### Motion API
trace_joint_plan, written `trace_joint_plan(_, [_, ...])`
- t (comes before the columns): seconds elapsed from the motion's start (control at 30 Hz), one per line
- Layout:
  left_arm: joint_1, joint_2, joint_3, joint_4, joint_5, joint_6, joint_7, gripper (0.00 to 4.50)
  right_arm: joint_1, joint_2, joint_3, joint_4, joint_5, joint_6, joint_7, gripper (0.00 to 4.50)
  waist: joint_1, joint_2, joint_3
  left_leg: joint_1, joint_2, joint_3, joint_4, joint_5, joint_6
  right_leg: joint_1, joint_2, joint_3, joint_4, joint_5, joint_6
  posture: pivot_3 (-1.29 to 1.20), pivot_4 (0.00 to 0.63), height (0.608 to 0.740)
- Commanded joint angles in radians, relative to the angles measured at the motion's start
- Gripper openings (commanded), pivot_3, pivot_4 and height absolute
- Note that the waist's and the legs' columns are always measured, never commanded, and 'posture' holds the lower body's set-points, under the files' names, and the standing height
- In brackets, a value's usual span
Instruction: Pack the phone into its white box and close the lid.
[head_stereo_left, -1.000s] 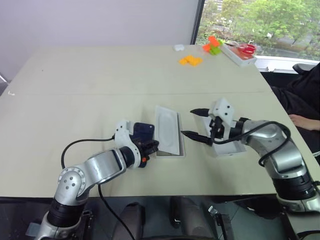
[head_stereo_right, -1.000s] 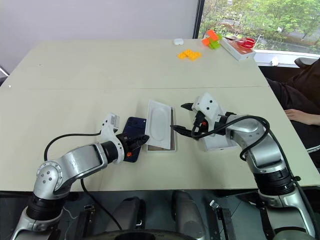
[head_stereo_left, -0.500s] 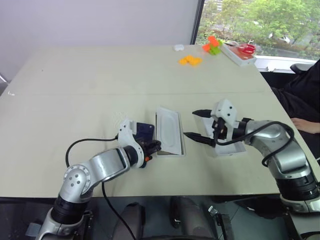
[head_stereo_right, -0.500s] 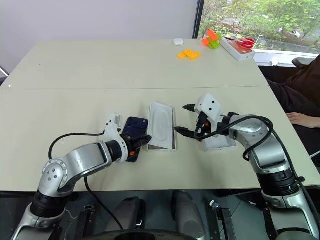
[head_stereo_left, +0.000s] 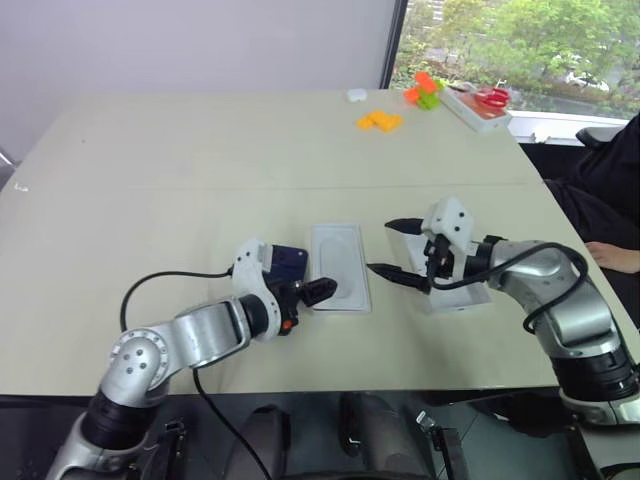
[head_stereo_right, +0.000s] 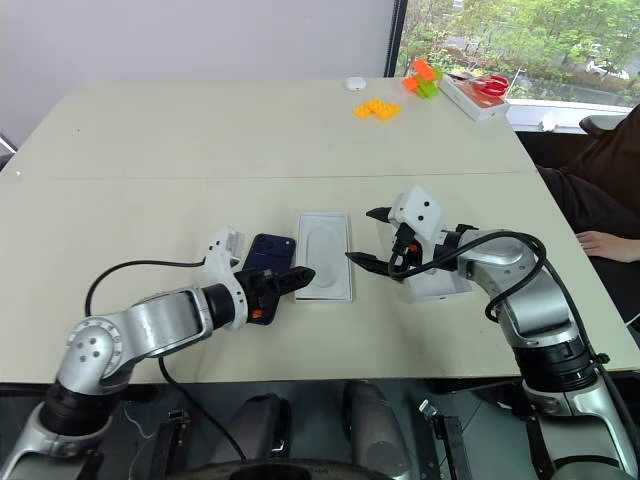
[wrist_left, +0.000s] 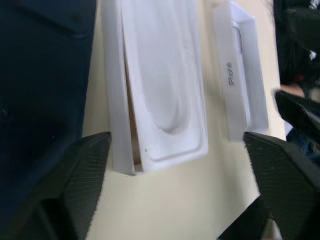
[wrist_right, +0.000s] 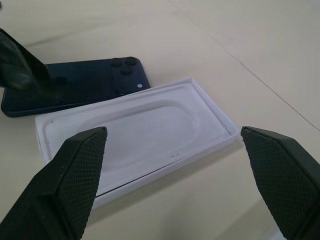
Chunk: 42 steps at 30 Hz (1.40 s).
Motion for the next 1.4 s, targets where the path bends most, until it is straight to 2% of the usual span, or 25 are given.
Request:
trace_joint_plan(0.03, [-0.006, 0.091, 0.085, -0.053, 0.008, 0.023, -0.112, 4.44, -0.033, 0.01, -0.009, -0.009, -0.011, -0.004, -0.025, 4.5, 0.001, 0.001, 0.0, 0.0, 0.0, 0.0, 0.0, 0.0, 0.0, 0.0, 0.0, 0.0, 0.0, 0.0, 0.0, 0.0, 0.15, 0.74])
trace_joint_plan(0.1, [0.003, 0.169, 0.149, -0.058, 0.127, 0.036, -0.205, 4.44, -0.046, 0.018, 0.005, -0.02, -0.024, 0.013, -0.048, 4.5, 0.0, 0.0, 0.0, 0.0, 0.0, 0.0, 0.0, 0.0, 0.0, 0.0, 0.0, 0.0, 0.0, 0.0, 0.0, 0.0, 0.15, 0.74])
trace_joint_plan(0.2, [0.084, 0.28, 0.241, -0.112, 0.549, -0.057, -0.414, 4.44, -0.073, 0.035, 0.047, -0.055, -0.036, 0.054, -0.069, 4.5, -0.006, 0.002, 0.001, 0.0, 0.0, 0.003, -0.001, 0.0, 0.0, -0.002, 0.001, 0.0, -0.001, 0.0, 0.0, 0.0, 0.15, 0.74])
trace_joint_plan(0.27, [0.176, 0.346, 0.258, -0.114, 0.749, -0.117, -0.588, 4.5, -0.099, 0.055, 0.082, -0.081, -0.016, 0.118, -0.069, 3.97, -0.003, 0.003, 0.002, 0.0, 0.0, 0.005, -0.002, 0.0, 0.0, -0.002, 0.001, 0.0, -0.001, 0.0, 0.0, 0.0, 0.15, 0.74])
trace_joint_plan(0.33, [0.273, 0.385, 0.272, -0.095, 0.884, -0.175, -0.758, 4.5, -0.117, 0.066, 0.129, -0.107, -0.017, 0.174, -0.067, 3.17, -0.006, 0.004, 0.002, -0.001, 0.001, 0.006, -0.003, 0.0, 0.0, -0.004, 0.001, 0.0, -0.002, -0.001, -0.001, 0.0, 0.15, 0.74])
trace_joint_plan(0.4, [0.355, 0.399, 0.284, -0.081, 0.98, -0.231, -0.897, 4.5, -0.134, 0.082, 0.163, -0.115, -0.032, 0.218, -0.087, 2.08, -0.004, 0.004, 0.003, -0.002, 0.002, 0.008, -0.004, 0.0, 0.0, -0.004, 0.0, 0.0, -0.002, -0.001, -0.001, 0.0, 0.15, 0.74])
trace_joint_plan(0.53, [0.459, 0.369, 0.335, -0.077, 1.057, -0.29, -1.089, 4.5, -0.153, 0.092, 0.226, -0.134, -0.056, 0.294, -0.112, 0.13, 0.0, 0.004, 0.003, -0.004, 0.003, 0.007, -0.004, 0.0, 0.0, -0.005, -0.002, 0.0, -0.006, -0.001, -0.001, 0.0, 0.15, 0.74])
trace_joint_plan(0.7, [0.556, 0.344, 0.368, -0.091, 1.155, -0.354, -1.273, 4.5, -0.21, 0.125, 0.326, -0.087, -0.159, 0.391, -0.212, 0.06, -0.007, 0.004, 0.003, -0.006, 0.004, 0.008, -0.004, -0.002, 0.003, -0.005, -0.002, 0.0, -0.011, -0.001, 0.0, 0.0, 0.15, 0.74])
trace_joint_plan(0.8, [0.586, 0.314, 0.404, -0.118, 1.087, -0.332, -1.353, 4.5, -0.221, 0.142, 0.347, -0.063, -0.182, 0.409, -0.232, 0.06, -0.006, 0.004, 0.003, -0.008, 0.004, 0.009, -0.005, -0.003, 0.005, -0.006, -0.002, 0.0, -0.011, 0.0, 0.0, 0.0, 0.15, 0.74])
trace_joint_plan(0.87, [0.594, 0.302, 0.421, -0.128, 1.067, -0.317, -1.383, 4.5, -0.227, 0.152, 0.346, -0.051, -0.188, 0.425, -0.241, 0.06, -0.004, 0.004, 0.003, -0.014, 0.005, 0.009, -0.004, -0.003, 0.005, -0.012, -0.002, -0.001, -0.011, 0.002, -0.003, 0.0, 0.15, 0.74])
trace_joint_plan(0.93, [0.604, 0.305, 0.421, -0.135, 1.097, -0.308, -1.4, 4.5, -0.243, 0.178, 0.34, -0.02, -0.186, 0.461, -0.252, 0.06, -0.004, 0.004, 0.003, -0.021, 0.004, 0.009, -0.003, -0.003, 0.005, -0.02, -0.002, 0.0, -0.009, 0.003, -0.002, 0.0, 0.15, 0.74])
trace_joint_plan(1.1, [0.592, 0.281, 0.4, -0.13, 1.146, -0.286, -1.398, 4.5, -0.275, 0.225, 0.358, 0.063, -0.221, 0.481, -0.294, 0.06, -0.007, 0.004, 0.003, -0.019, 0.004, 0.011, -0.002, -0.003, 0.005, -0.019, -0.002, 0.0, -0.009, 0.003, -0.002, 0.0, 0.15, 0.74])
trace_joint_plan(1.4, [0.563, 0.228, 0.376, -0.15, 1.185, -0.25, -1.384, 4.5, -0.273, 0.198, 0.4, 0.059, -0.289, 0.412, -0.284, 0.06, -0.007, 0.004, 0.003, -0.018, 0.004, 0.011, 0.0, -0.003, 0.005, -0.019, -0.001, 0.001, -0.003, 0.003, -0.002, 0.0, 0.15, 0.74])
